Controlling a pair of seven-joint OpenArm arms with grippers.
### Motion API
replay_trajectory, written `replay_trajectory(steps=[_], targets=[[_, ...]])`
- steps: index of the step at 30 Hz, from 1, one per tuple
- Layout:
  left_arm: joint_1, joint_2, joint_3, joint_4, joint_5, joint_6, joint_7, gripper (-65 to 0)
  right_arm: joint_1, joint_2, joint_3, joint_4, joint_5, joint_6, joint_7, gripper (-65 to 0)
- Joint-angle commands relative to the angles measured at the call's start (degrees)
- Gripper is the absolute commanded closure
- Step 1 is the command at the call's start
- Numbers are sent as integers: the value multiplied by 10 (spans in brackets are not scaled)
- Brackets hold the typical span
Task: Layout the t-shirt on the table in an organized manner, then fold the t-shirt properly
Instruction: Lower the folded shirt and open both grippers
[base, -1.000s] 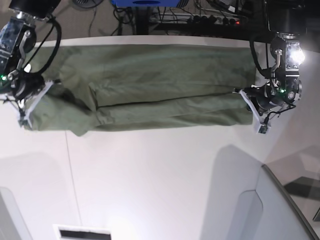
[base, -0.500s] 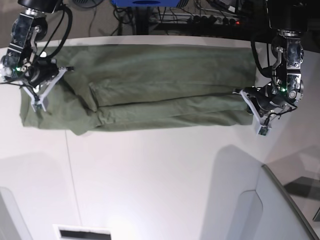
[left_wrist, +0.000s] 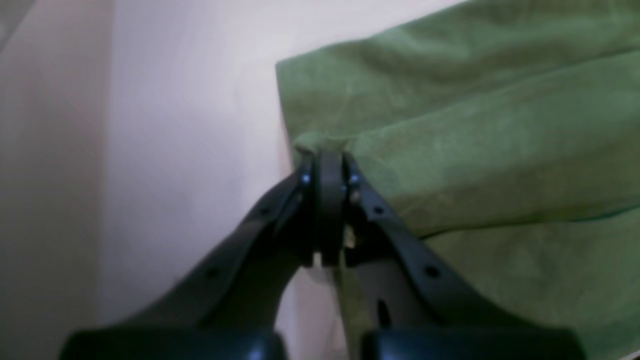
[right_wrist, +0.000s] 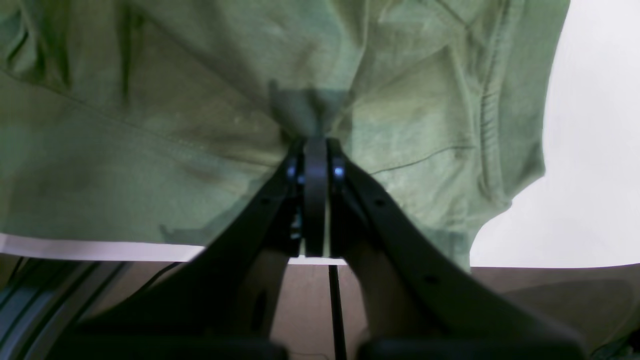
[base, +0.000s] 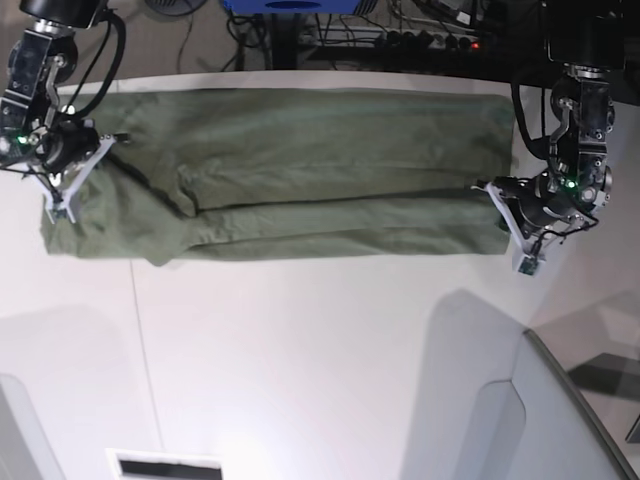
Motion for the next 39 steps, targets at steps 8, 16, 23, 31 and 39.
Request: replay_trajectory(steps=[8, 16, 23, 31, 39], targets=[[-8, -14, 8, 6, 0, 3, -7, 0, 6, 26, 1, 8, 1, -3, 8, 0], [-8, -14, 13, -29, 20, 3, -43, 0, 5, 29, 2, 8, 1, -4, 7, 0], [-4, -10, 13, -47, 47, 3, -54, 0, 4, 26, 2, 8, 1, -4, 2, -3], [-3, -10, 8, -10, 47, 3, -54, 0, 5, 25, 2, 16, 1, -4, -23, -272], [12, -13, 6, 39, 47, 3, -50, -413, 4, 24, 2, 72, 1, -4, -30, -365]])
